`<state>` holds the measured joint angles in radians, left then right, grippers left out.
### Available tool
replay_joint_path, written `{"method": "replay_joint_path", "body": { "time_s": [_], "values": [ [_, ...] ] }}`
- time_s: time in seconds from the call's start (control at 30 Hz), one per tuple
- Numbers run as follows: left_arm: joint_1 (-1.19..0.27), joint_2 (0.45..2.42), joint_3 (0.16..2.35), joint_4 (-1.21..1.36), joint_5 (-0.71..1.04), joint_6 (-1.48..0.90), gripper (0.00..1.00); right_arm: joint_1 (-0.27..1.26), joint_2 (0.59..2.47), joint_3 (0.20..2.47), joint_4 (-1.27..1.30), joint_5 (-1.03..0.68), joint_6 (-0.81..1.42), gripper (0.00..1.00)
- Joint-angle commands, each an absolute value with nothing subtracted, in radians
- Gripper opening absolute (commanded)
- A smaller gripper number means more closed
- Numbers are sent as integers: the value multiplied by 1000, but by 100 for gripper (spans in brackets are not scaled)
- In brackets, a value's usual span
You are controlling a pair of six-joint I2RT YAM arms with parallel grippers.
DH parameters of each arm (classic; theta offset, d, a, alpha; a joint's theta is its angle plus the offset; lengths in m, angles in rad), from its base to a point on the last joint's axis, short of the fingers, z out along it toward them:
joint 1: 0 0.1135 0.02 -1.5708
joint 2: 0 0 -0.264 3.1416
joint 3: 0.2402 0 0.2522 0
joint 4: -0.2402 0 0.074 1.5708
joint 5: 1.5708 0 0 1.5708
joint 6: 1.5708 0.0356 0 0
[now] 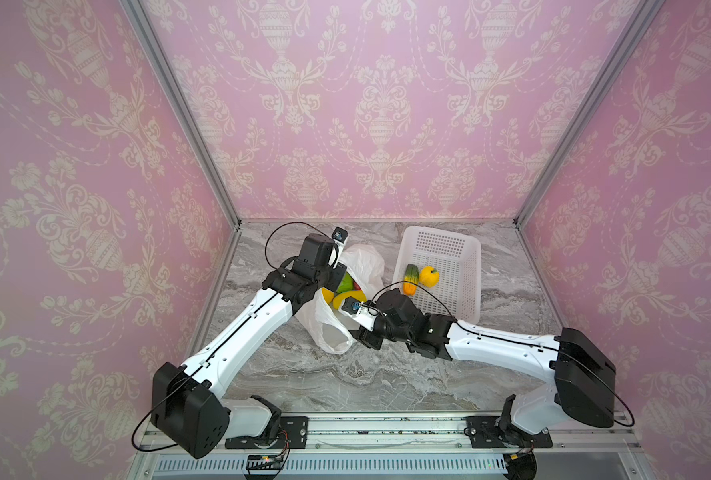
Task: Untie the knot of the plastic bag and take out the fruit
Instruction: 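Move the right gripper back over the bag opening and lower inside, then grasp the long yellow squash in the bag with the right gripper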
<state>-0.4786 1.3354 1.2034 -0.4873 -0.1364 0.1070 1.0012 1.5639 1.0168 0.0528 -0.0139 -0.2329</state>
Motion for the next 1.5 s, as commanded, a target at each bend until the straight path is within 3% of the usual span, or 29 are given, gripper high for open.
{"method": "replay_joint_path", "body": {
  "time_s": [0.0, 0.37, 0.5, 1.07, 1.13, 1.33, 1.47],
  "values": [
    [-469, 1316, 1204, -495, -124, 101, 0, 1007, 1624, 1065, 10, 82, -271, 59],
    [-469, 1312, 1204, -497, -119, 100, 0, 1007, 1815, 1212, -38, 172, -291, 60],
    [-469, 1311, 1206, -496, -111, 97, 0, 1005, 1890, 1268, -57, 253, -289, 72],
    [-471, 1307, 1206, -492, -63, 96, 0, 921, 2191, 1588, -232, 350, -218, 92],
    [-471, 1307, 1205, -492, -64, 97, 0, 919, 2210, 1612, -241, 361, -222, 100],
    [-470, 1307, 1203, -492, -64, 97, 0, 911, 2263, 1668, -266, 358, -223, 99],
    [-470, 1307, 1206, -491, -62, 96, 0, 909, 2286, 1705, -309, 363, -213, 87]
  ]
}}
